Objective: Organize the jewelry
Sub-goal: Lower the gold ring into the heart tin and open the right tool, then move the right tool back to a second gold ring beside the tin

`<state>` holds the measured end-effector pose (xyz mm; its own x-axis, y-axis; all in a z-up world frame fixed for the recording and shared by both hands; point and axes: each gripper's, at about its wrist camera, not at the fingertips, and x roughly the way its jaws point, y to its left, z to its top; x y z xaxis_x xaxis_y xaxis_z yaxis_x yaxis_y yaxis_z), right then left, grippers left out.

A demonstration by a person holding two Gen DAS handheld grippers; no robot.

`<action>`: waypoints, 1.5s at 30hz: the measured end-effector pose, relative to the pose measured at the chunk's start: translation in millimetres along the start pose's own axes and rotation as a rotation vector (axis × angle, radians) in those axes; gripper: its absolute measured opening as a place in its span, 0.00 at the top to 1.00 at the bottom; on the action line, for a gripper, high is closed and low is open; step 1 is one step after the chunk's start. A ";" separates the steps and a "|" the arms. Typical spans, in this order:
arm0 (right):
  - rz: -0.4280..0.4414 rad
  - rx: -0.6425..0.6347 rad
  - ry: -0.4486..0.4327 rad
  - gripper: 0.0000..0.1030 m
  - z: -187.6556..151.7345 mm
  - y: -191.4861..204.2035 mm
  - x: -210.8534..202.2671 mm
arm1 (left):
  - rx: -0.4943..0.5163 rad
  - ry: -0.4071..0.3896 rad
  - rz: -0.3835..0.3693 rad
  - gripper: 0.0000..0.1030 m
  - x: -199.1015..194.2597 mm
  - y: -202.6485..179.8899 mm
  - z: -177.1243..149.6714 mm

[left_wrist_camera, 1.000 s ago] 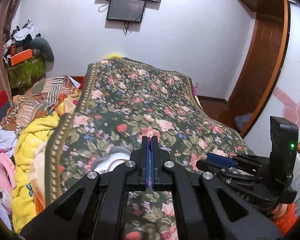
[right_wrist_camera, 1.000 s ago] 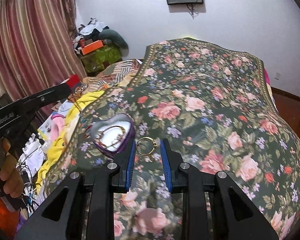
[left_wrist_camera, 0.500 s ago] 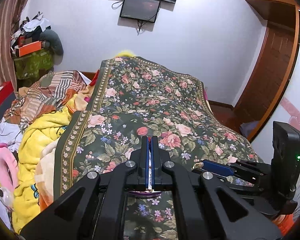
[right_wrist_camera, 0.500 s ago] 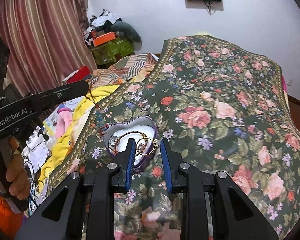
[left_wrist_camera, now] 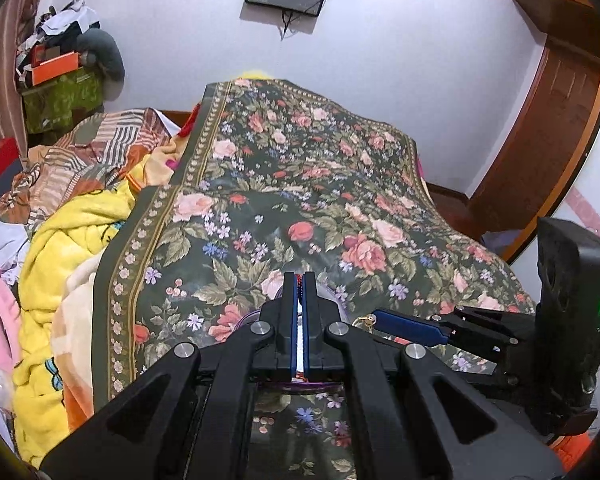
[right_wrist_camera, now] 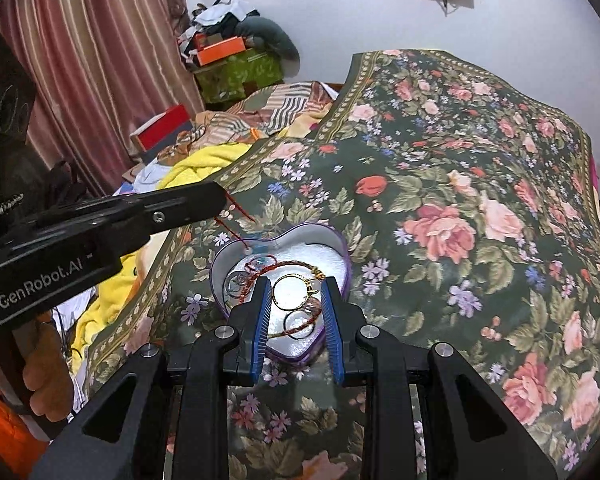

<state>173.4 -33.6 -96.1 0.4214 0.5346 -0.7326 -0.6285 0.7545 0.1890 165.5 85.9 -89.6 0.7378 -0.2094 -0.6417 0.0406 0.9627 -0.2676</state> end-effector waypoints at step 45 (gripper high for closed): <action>-0.102 0.014 -0.083 0.70 -1.9 -16.9 -59.1 | 0.086 0.002 0.069 0.84 -30.4 -23.0 -6.0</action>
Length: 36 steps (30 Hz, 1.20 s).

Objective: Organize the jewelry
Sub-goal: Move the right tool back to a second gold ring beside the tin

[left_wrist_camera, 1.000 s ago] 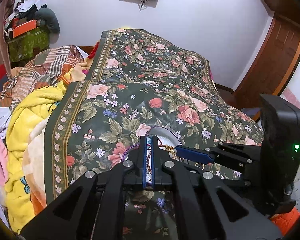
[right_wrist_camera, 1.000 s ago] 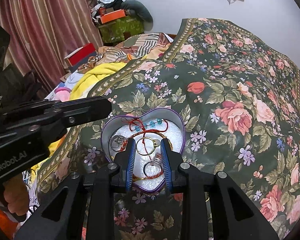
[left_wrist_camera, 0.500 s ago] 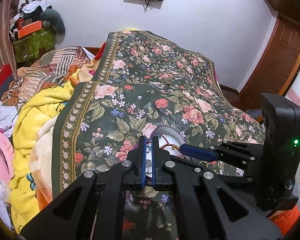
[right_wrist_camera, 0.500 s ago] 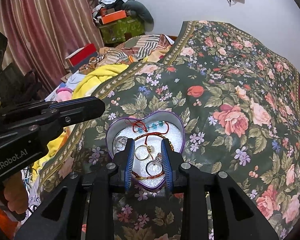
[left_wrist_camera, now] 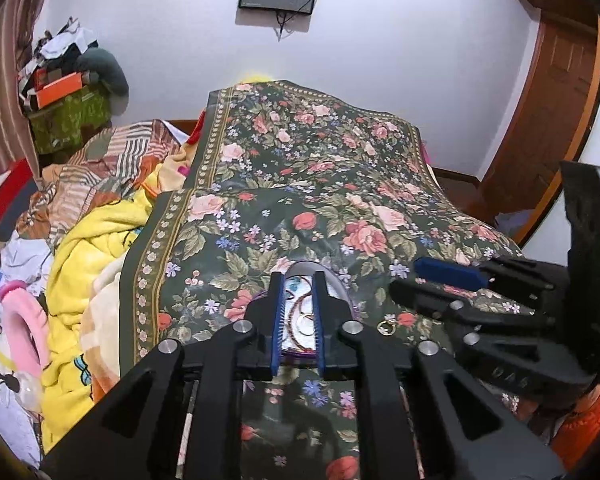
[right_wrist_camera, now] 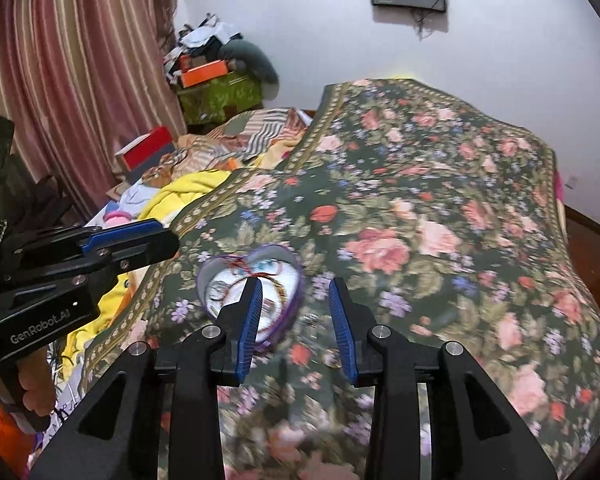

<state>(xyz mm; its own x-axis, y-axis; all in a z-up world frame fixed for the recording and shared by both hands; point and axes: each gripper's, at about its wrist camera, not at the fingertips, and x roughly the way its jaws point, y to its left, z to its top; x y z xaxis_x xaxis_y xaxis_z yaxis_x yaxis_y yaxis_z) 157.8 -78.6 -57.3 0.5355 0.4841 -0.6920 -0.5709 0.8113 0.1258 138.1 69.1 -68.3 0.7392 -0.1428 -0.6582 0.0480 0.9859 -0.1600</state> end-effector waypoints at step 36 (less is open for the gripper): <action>0.014 0.074 0.248 0.69 -55.2 -39.0 66.4 | -0.046 0.180 -0.013 0.55 47.2 -14.5 -59.2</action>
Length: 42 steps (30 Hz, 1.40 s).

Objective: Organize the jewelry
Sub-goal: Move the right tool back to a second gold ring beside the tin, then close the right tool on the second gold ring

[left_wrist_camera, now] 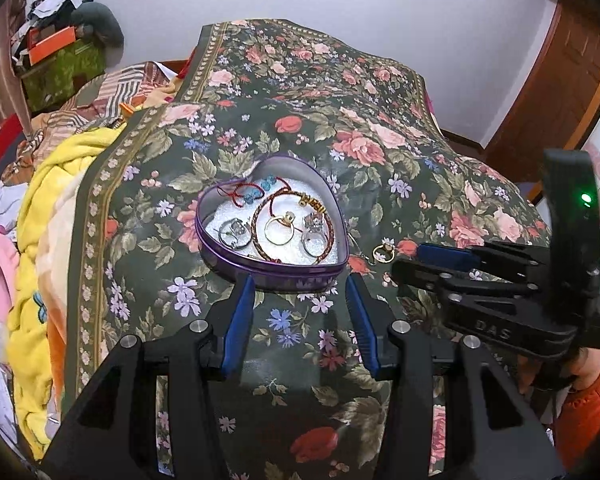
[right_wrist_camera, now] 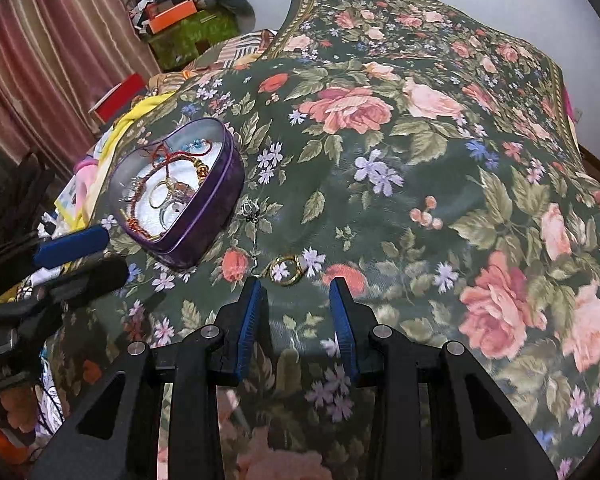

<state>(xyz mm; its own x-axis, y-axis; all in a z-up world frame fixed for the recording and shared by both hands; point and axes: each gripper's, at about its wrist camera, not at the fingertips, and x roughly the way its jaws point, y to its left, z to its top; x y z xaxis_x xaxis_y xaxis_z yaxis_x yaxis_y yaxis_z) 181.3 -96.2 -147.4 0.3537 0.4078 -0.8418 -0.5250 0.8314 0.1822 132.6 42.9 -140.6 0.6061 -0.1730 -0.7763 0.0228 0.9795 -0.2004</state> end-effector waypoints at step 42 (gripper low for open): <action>0.000 0.011 -0.051 0.81 -6.7 -19.2 -32.1 | -0.003 0.069 -0.039 0.70 52.7 -34.6 10.6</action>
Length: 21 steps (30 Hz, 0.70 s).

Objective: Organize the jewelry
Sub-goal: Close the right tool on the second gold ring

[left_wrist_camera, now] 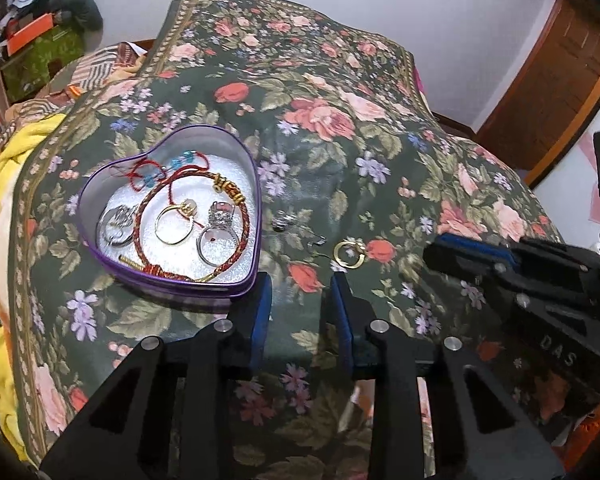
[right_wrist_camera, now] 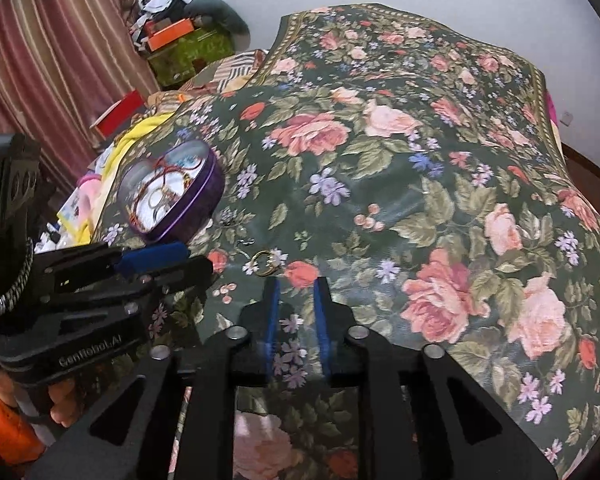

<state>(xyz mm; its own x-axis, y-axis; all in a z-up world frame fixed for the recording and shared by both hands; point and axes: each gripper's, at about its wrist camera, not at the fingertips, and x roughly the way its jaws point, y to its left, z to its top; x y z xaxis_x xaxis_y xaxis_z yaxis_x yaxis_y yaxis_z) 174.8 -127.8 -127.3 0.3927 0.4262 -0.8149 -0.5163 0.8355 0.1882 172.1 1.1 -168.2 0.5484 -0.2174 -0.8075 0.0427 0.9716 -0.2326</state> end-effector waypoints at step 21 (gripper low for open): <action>-0.054 -0.109 0.046 0.82 11.2 21.9 38.6 | -0.027 -0.024 0.029 0.70 -5.2 25.6 2.5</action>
<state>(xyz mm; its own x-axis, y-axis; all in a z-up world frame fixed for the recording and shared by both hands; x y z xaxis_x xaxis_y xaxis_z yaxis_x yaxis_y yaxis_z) 187.2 -89.2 -148.5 0.3876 0.3634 -0.8472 -0.5760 0.8130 0.0852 172.4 27.3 -168.6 0.5690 -0.1865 -0.8009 0.0041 0.9746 -0.2241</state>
